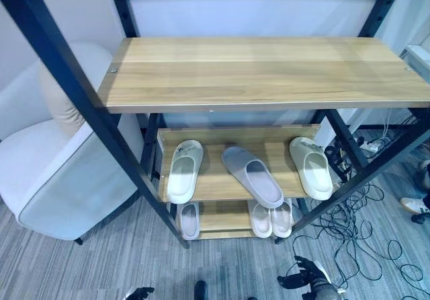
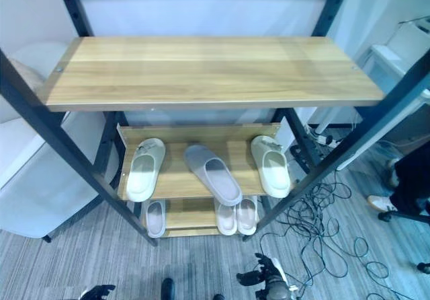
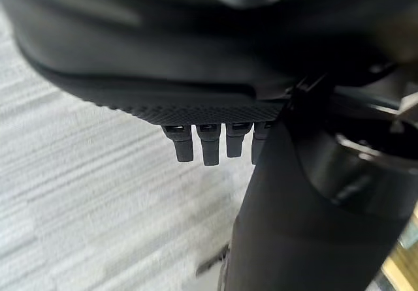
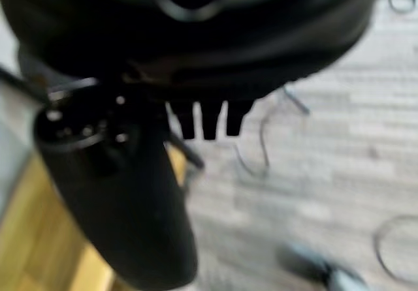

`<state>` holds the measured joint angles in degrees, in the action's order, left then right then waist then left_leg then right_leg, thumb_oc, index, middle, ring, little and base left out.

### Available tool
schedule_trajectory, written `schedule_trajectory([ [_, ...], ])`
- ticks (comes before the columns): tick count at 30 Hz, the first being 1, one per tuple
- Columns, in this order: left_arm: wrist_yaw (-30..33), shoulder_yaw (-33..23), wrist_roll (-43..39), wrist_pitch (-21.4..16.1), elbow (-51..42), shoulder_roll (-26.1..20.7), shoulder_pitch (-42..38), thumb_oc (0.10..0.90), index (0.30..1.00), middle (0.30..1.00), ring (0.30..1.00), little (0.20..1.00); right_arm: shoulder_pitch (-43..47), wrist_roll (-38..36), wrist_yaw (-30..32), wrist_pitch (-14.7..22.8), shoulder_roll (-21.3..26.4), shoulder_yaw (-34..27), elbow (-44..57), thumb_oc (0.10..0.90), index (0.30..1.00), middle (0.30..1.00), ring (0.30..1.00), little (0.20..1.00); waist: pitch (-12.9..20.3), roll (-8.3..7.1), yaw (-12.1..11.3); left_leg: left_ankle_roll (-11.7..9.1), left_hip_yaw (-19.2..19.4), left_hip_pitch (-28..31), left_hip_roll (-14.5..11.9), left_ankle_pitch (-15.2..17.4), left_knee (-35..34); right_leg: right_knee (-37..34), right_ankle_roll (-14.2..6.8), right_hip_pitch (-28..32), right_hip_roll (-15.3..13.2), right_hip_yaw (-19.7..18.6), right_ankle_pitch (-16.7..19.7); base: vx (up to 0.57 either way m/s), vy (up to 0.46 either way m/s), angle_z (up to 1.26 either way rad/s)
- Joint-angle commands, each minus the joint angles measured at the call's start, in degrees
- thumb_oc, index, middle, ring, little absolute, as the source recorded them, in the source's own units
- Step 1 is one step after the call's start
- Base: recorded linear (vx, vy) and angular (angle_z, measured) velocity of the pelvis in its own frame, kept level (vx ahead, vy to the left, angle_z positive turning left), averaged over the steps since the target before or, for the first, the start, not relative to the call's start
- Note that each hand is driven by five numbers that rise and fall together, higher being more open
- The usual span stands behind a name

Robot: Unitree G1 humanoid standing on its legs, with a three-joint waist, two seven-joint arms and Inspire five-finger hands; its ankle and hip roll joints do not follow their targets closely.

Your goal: Arrange the slippers neatly on the shoe rack.

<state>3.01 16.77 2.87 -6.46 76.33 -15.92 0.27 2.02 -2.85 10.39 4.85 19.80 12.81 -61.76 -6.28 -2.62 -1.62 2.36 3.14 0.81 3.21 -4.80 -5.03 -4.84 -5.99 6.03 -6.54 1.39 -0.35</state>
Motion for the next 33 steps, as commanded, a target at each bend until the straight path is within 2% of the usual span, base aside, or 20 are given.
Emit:
schedule_trajectory([
  [1, 0.7, -0.4, 1.3, -1.2, 1.8, 0.6, -1.9, 0.8, 0.9, 0.9, 0.9, 0.9, -1.4, 1.4, 3.6, 1.5, 4.9, -3.2, 6.0, 0.8, 0.9, 0.9, 0.9, 0.9, 2.0, 0.15, 0.0, -3.1, -4.7, -3.6, -1.6, 8.5, 6.6, 2.7, -1.7, -5.1, 0.0, -1.4, 0.0, 0.0, 0.0, 0.0],
  [5, 0.4, -0.7, 1.6, -1.1, 1.1, 1.4, -1.3, 0.8, 0.9, 0.9, 0.9, 0.9, -4.2, -0.6, 4.0, 2.2, 6.5, -7.7, 12.7, 0.8, 0.9, 0.9, 0.9, 0.9, 2.2, 0.38, 0.7, -3.0, -4.2, -2.7, -1.8, 8.5, 5.6, 1.9, -2.0, -4.9, 0.1, -1.9, 0.5, -0.01, 0.012, -0.07],
  [6, 0.3, -1.0, 2.0, -1.0, 1.2, 2.0, -0.9, 0.8, 0.9, 0.9, 0.9, 0.9, -6.4, -1.4, 4.4, 3.0, 7.3, -10.8, 19.9, 0.8, 0.9, 0.9, 0.9, 0.9, 2.2, 0.54, 1.3, -2.9, -3.8, -2.4, -1.8, 8.4, 5.2, 1.6, -2.2, -5.0, 0.0, -2.2, 0.8, -0.02, 0.028, -0.15],
  [9, 0.4, -1.5, 2.3, -0.8, 1.3, 2.3, -0.5, 0.8, 0.9, 0.9, 0.9, 0.9, -8.2, 0.1, 4.9, 3.1, 7.3, -12.3, 25.5, 0.8, 0.9, 0.9, 0.9, 0.9, 2.2, 0.72, 1.5, -2.8, -3.5, -2.2, -1.8, 8.4, 5.0, 1.6, -2.3, -5.1, 0.1, -2.5, 0.8, -0.01, 0.022, -0.11],
  [12, 0.8, -2.7, 2.5, -0.9, 1.2, 3.1, 0.1, 0.8, 0.9, 0.9, 0.9, 0.9, -11.5, 0.9, 6.2, 4.3, 6.5, -15.9, 36.5, 0.8, 0.9, 0.9, 0.9, 0.9, 2.5, 1.07, 2.2, -2.7, -3.2, -1.8, -1.7, 8.4, 4.5, 1.7, -2.4, -5.3, 0.1, -2.7, 0.8, -0.01, 0.031, -0.16],
  [18, 0.9, -2.8, 3.3, -1.0, 0.9, 3.9, 0.6, 0.8, 0.9, 0.9, 0.9, 0.9, -13.9, 1.7, 6.1, 5.8, 5.2, -17.4, 46.6, 0.8, 0.9, 0.9, 0.9, 0.9, 2.6, 1.42, 2.9, -2.5, -2.7, -1.6, -1.5, 8.3, 4.0, 2.0, -2.7, -5.9, 0.0, -3.0, 1.0, -0.02, 0.033, -0.06],
  [21, 1.2, -3.1, 3.8, -1.1, 0.4, 4.4, 1.0, 0.8, 0.9, 0.9, 0.9, 0.9, -16.3, 6.2, 7.0, 6.0, 5.4, -18.8, 54.4, 0.8, 0.9, 0.9, 0.9, 0.9, 2.7, 1.52, 3.4, -2.3, -2.4, -1.4, -1.3, 8.5, 3.9, 2.4, -2.8, -6.2, -0.2, -3.5, 1.1, -0.01, 0.027, -0.01],
  [33, 1.8, -3.2, 4.2, -1.5, -0.9, 4.5, 1.4, 0.8, 0.9, 0.9, 0.9, 0.9, -17.6, 8.3, 6.8, 7.9, 5.7, -18.8, 67.0, 0.8, 0.9, 0.9, 0.9, 0.9, 2.1, 1.33, 4.2, -1.4, -1.2, -1.8, -0.8, 9.0, 4.9, 3.6, -3.5, -8.0, -0.4, -5.0, 1.8, -0.02, 0.039, -0.06],
])
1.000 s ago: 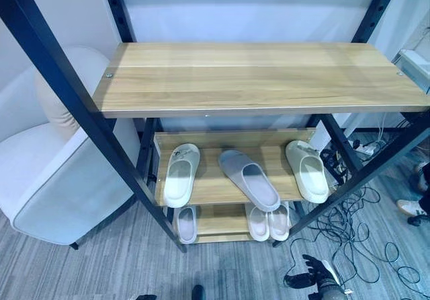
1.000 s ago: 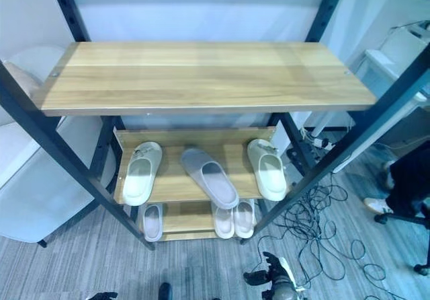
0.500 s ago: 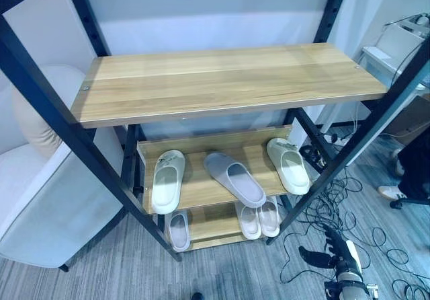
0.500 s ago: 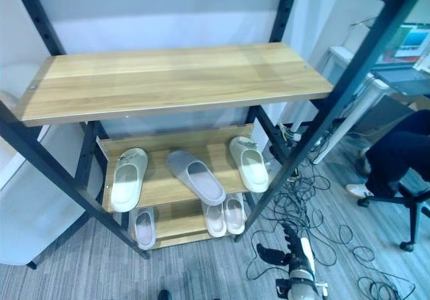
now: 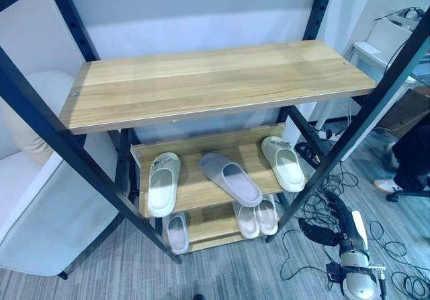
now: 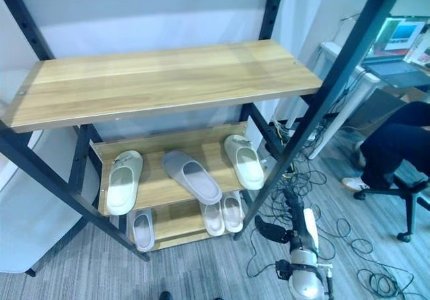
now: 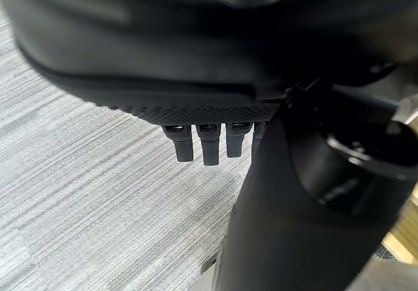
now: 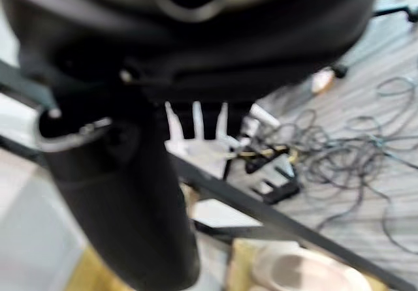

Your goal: Arrange the slippers neatly on the shoe rack.

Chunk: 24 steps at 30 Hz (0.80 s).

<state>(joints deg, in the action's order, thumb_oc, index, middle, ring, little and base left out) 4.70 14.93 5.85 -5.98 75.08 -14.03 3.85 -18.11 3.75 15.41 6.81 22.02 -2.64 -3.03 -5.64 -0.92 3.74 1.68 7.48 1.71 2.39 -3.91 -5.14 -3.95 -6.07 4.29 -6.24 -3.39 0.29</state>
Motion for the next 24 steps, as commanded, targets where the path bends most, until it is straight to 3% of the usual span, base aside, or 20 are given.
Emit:
schedule_trajectory([
  [1, 0.1, -1.3, 1.1, -2.0, 0.2, 2.5, -2.2, 0.8, 0.9, 0.9, 0.9, 0.9, 2.4, 1.7, 1.4, 6.2, 3.7, -2.8, 8.7, 0.8, 0.9, 0.9, 0.9, 0.9, 1.4, -0.41, -1.2, -0.7, -5.4, -2.8, 0.0, 8.2, 5.1, 2.7, -3.5, -6.5, -0.8, -0.3, 1.3, -0.03, 0.042, -0.02],
  [13, 0.2, -1.6, 0.9, -2.2, -0.4, 1.8, -1.7, 0.8, 0.9, 0.9, 0.9, 0.9, 7.3, -0.9, -2.0, 7.3, 5.3, 3.7, 10.9, 0.8, 0.9, 0.9, 0.9, 0.9, 1.3, -1.37, -3.1, -0.2, -6.0, -3.5, 0.7, 8.3, 5.8, 3.1, -3.7, -6.9, -1.3, 0.0, 1.8, -0.01, 0.023, -0.02],
  [24, 0.1, -2.7, 1.4, -2.0, 0.7, 1.5, -0.3, 0.8, 0.9, 0.9, 0.9, 0.9, 11.2, 1.0, -2.9, 7.8, 7.4, 6.7, 12.3, 0.8, 0.9, 0.9, 0.9, 0.9, 1.7, -1.6, -5.4, -0.2, -7.4, -3.2, 1.0, 8.7, 6.3, 3.0, -3.4, -5.8, -1.7, 1.9, 1.1, 0.02, 0.001, 0.11],
])
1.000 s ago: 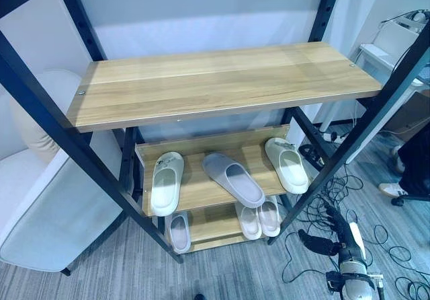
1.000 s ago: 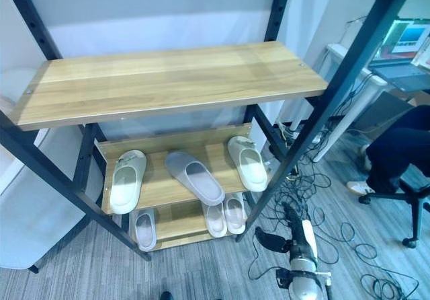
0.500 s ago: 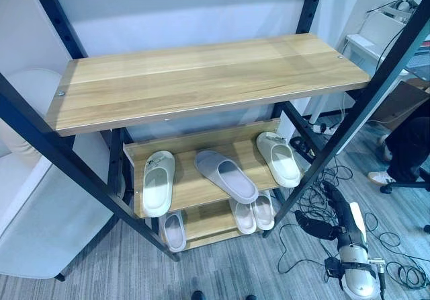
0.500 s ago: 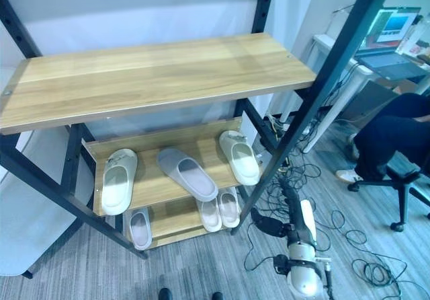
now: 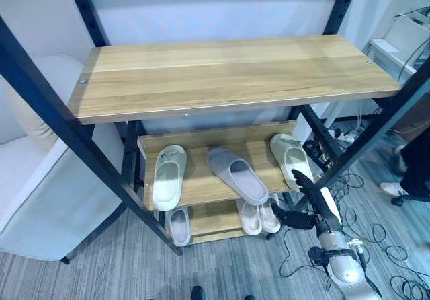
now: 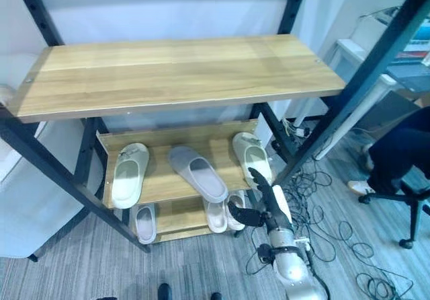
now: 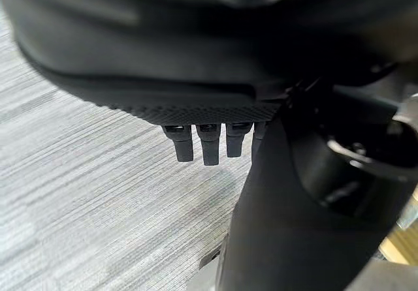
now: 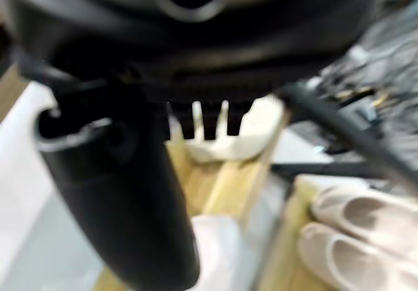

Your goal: Arrange the slippers neatly on the shoe rack.

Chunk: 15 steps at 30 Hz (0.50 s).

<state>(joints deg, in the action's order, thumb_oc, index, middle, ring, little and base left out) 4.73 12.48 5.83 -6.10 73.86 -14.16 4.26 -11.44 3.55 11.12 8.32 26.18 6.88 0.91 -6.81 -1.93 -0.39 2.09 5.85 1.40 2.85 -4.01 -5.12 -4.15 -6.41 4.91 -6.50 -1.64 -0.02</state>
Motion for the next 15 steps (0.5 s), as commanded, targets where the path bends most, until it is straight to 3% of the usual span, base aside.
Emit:
schedule_trajectory([
  [1, 0.0, -0.4, 1.4, -1.9, 1.9, 1.6, -0.6, 0.8, 0.9, 0.9, 0.9, 0.9, 5.0, 1.9, 1.5, 6.3, 3.7, -2.8, 8.4, 0.8, 0.9, 0.9, 0.9, 0.9, 2.9, -0.63, -1.4, -0.6, -5.9, -2.9, 0.5, 8.8, 6.3, 3.2, -3.0, -6.3, -1.4, 0.3, 1.3, 0.03, -0.017, 0.01],
  [7, -0.3, -0.5, 1.3, -2.1, 1.5, 1.3, 0.0, 0.8, 0.9, 0.9, 0.9, 0.9, 10.6, 8.5, 4.0, 5.4, 8.1, -2.3, 7.6, 0.8, 0.9, 0.9, 0.9, 0.9, 2.9, -0.66, -2.5, -1.0, -6.8, -2.6, 0.2, 8.9, 6.2, 2.8, -2.7, -5.5, -1.5, 1.4, 0.8, 0.04, -0.031, 0.12],
  [15, -1.2, 1.4, 0.8, -2.1, 1.4, 0.6, 0.2, 0.8, 0.9, 0.9, 0.9, 0.9, 17.8, 5.5, 2.8, 4.7, 11.6, 2.6, 0.2, 0.8, 0.9, 0.9, 0.9, 0.9, 2.4, -0.36, -4.4, -1.8, -8.2, -2.5, -0.1, 8.2, 5.3, 2.4, -2.2, -4.7, -1.4, 3.1, 0.2, 0.02, -0.027, 0.11],
])
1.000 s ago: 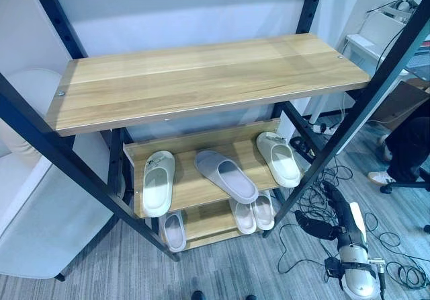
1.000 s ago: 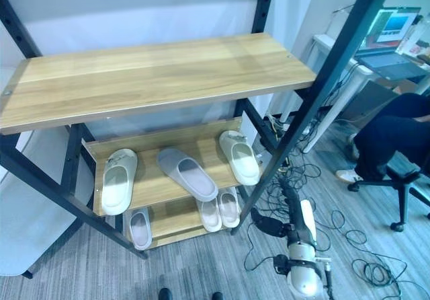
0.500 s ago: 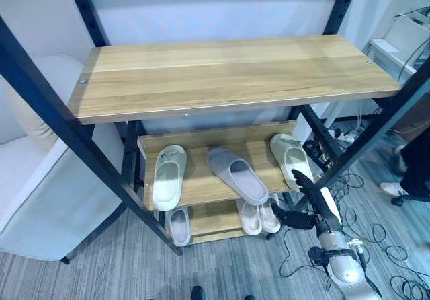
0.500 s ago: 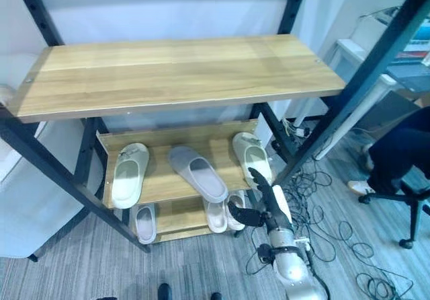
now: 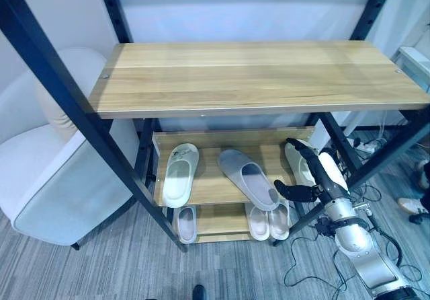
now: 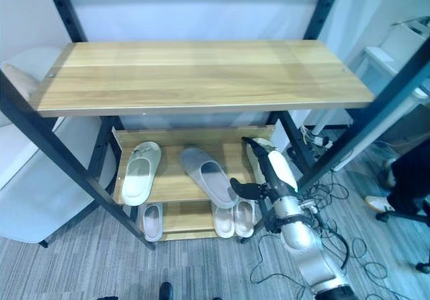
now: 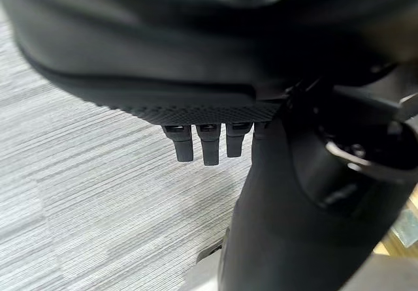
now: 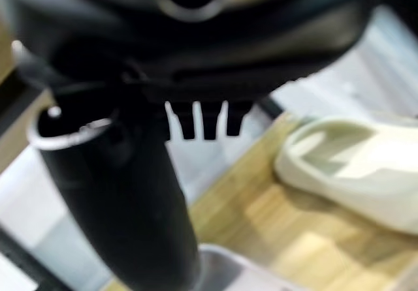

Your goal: Arrange the slippers neatly on the shoe rack.

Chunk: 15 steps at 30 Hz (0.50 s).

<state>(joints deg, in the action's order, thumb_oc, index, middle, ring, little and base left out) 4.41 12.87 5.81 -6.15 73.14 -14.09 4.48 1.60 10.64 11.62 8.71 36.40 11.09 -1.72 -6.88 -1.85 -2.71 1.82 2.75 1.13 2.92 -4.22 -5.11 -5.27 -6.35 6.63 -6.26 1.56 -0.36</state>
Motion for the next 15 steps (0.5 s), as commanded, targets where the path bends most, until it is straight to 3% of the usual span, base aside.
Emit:
schedule_trajectory([
  [1, -0.9, 1.0, 0.8, -2.0, 2.2, 0.4, 0.0, 0.8, 0.9, 0.9, 0.9, 0.9, 5.4, -1.7, 2.1, 4.2, 1.6, -1.1, 1.8, 0.8, 0.9, 0.9, 0.9, 0.9, 2.4, -0.42, -2.3, -1.6, -5.2, -2.0, -0.2, 8.3, 5.1, 3.4, -2.2, -6.2, -1.6, 0.2, 0.5, 0.05, -0.032, 0.08],
  [15, -1.0, 1.6, 0.4, -2.1, 2.5, -0.2, 1.0, 0.8, 0.9, 0.9, 0.9, 0.9, 9.6, 2.1, 3.4, 1.9, 3.1, 2.1, -8.7, 0.8, 0.9, 0.9, 0.9, 0.9, 1.9, -0.11, -3.8, -2.2, -7.0, -0.6, -0.5, 7.7, 3.4, 3.3, -1.8, -4.5, -1.6, 2.5, -0.7, 0.03, -0.012, 0.11],
])
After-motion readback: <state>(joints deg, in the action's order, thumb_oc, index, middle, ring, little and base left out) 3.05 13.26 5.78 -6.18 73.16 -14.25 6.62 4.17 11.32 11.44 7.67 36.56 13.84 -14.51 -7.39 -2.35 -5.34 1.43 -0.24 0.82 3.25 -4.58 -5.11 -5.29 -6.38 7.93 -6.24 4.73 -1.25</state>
